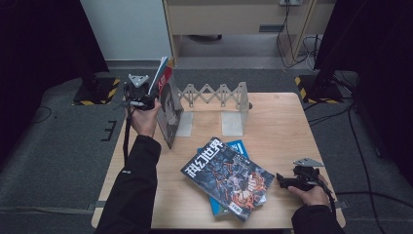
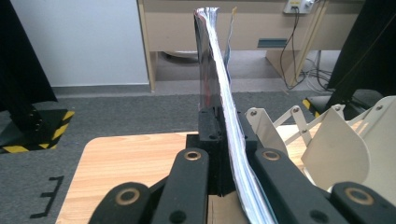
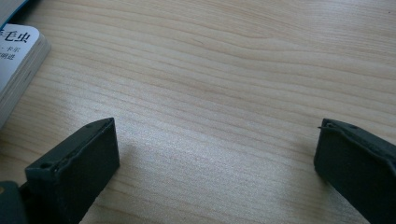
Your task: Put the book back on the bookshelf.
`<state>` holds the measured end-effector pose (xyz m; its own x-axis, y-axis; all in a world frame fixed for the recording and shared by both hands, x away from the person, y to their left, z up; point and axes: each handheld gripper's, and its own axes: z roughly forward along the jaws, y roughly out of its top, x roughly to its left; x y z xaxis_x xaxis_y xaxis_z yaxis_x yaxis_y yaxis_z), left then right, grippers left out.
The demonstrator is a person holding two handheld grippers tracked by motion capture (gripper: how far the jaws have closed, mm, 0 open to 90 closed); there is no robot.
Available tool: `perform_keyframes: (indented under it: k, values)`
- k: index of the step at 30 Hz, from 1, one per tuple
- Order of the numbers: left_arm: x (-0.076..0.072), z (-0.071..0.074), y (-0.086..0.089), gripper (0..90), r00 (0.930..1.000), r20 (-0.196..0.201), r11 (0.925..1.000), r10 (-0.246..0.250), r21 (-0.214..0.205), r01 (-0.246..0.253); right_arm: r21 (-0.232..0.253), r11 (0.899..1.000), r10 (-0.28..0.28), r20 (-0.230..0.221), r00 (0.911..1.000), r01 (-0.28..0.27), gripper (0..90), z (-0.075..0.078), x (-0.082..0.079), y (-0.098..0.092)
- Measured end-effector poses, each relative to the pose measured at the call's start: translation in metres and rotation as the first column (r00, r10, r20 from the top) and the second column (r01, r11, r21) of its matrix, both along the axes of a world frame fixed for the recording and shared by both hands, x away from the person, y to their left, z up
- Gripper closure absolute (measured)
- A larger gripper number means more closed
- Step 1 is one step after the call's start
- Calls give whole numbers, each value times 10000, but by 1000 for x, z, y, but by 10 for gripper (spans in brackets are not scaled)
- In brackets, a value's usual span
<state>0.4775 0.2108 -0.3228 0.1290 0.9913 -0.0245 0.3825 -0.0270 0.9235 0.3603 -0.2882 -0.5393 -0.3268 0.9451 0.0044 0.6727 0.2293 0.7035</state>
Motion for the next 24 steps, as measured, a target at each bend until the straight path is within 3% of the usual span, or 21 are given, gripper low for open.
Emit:
perform_keyframes:
  k: [9,16,24]
  values:
    - [-1,-6,-12,865,9995,196,9956,238,897,-255,1,10000,36,1,10000,-36,5,0,0,0]
    - [-3,-12,-9,864,9993,234,9975,297,641,-312,11,10000,46,-10,10000,-46,5,0,0,0]
    - [-4,-17,-7,864,9975,567,9987,422,270,-438,23,10000,31,-5,10000,-31,5,0,0,0]
